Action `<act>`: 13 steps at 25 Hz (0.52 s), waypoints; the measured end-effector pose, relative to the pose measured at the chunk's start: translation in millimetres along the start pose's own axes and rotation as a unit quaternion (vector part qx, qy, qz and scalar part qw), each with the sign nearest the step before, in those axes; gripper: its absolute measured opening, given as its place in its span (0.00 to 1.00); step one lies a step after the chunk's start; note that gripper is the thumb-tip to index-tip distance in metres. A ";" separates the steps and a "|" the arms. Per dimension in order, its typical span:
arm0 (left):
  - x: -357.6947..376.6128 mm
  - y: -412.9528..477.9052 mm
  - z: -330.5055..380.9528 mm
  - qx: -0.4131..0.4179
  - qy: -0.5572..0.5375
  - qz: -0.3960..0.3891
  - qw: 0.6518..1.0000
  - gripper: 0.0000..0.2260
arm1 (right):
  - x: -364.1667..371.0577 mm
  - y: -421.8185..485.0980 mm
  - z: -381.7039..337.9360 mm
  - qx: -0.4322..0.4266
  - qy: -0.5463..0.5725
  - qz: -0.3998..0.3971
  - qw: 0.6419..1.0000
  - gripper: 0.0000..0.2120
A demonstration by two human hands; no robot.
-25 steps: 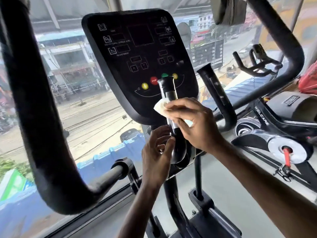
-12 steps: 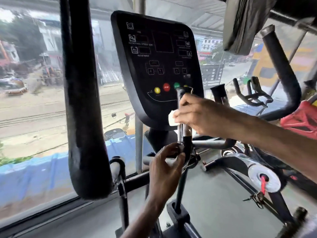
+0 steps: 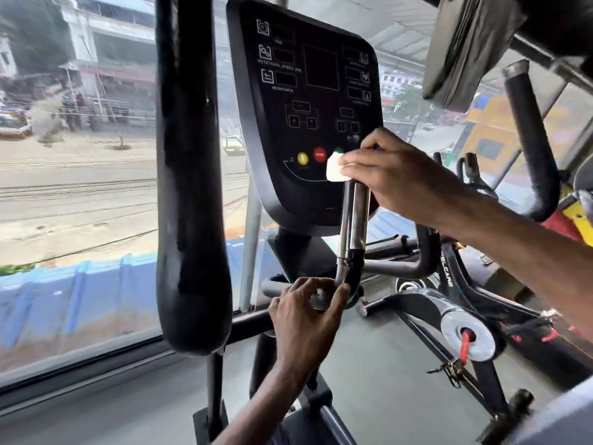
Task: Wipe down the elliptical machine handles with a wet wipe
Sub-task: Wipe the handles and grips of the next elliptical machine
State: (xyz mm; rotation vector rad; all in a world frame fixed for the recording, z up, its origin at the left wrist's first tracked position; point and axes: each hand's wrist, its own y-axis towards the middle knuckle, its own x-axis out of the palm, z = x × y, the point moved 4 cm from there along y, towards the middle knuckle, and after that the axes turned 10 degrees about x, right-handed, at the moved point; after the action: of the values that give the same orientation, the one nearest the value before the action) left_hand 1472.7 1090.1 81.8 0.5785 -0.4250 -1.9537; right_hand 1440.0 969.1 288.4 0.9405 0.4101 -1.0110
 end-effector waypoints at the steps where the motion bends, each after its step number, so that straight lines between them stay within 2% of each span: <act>1: -0.1 0.1 0.5 0.003 0.001 0.000 1.000 0.13 | 0.9 0.3 -1.9 -0.011 -0.011 -0.005 1.000 0.15; 6: -0.9 -5.6 -4.1 0.025 -0.008 -0.012 1.000 0.14 | 7.9 6.0 -3.3 0.012 -0.010 -0.016 1.000 0.12; 10: -6.4 -14.8 -19.7 0.050 0.076 -0.026 0.995 0.14 | 9.5 -20.6 -39.7 -0.040 0.001 -0.072 0.997 0.14; 13: -8.4 -19.3 -31.3 0.072 0.073 -0.033 0.994 0.15 | 16.1 -62.6 -71.3 -0.027 0.008 -0.079 0.996 0.20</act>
State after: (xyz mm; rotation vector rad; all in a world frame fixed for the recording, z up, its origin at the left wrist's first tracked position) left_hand 1479.4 1104.5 47.6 0.8311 -0.4627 -1.9390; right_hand 1402.8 1006.5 207.9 0.8779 0.5294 -1.1312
